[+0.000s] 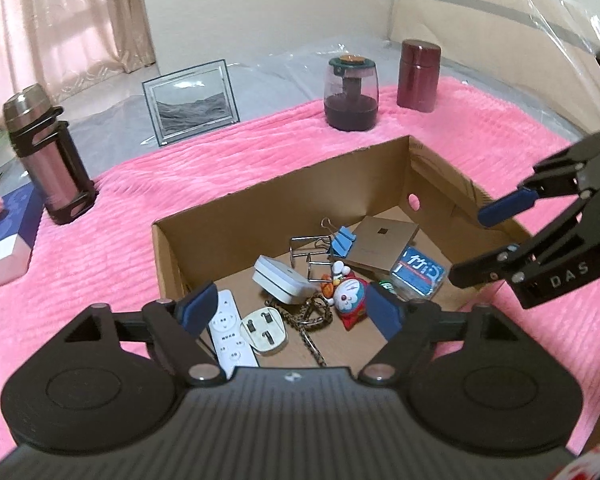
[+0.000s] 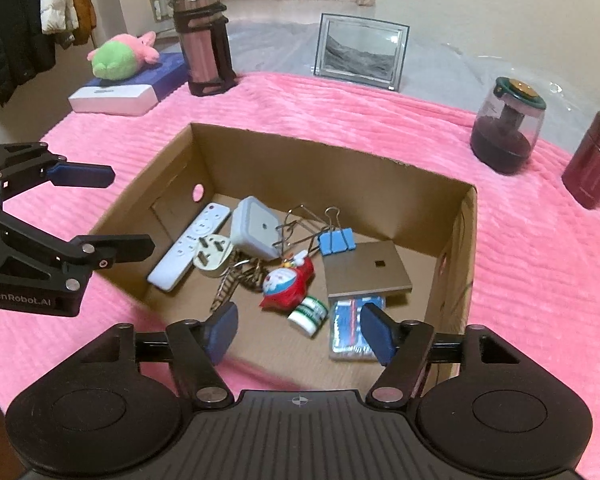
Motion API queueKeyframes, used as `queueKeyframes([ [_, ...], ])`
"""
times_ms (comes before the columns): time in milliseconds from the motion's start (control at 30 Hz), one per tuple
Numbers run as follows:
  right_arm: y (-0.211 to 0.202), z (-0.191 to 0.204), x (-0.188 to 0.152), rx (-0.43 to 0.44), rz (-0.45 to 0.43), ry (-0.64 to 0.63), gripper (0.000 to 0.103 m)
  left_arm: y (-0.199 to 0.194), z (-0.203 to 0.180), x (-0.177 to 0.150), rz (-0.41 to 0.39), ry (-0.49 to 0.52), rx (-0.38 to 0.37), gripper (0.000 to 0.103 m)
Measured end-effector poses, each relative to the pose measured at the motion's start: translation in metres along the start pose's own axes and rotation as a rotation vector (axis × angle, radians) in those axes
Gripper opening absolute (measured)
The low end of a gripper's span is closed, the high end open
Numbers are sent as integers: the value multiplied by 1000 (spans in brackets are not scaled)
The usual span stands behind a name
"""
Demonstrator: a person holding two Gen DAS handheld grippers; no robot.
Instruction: Organize rigid objects
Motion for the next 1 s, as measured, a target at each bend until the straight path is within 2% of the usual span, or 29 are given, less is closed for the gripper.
queueKeyframes([
  [233, -31, -1, -21, -2, -31, 35, 73, -31, -14, -16, -52, -53, 17, 93],
  [333, -44, 0, -30, -7, -40, 58, 74, -45, -24, -25, -85, -74, 50, 101],
  [633, -86, 3, -65, -22, -115, 113, 77, -77, -47, -52, -135, -149, 80, 102],
  [1000, -120, 1, -128, -27, -184, 250, 78, -115, -80, -98, -191, -192, 143, 102],
])
Point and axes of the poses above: each gripper's, at about its wrist camera, not at the fingertips, and y roughly the way its jaws point, z to its left, x to its top, the point moved 1 cm from there along y, roughly the way its jaws point, and after that the axes turned 12 degrees about -x, right-handed, at the moved point
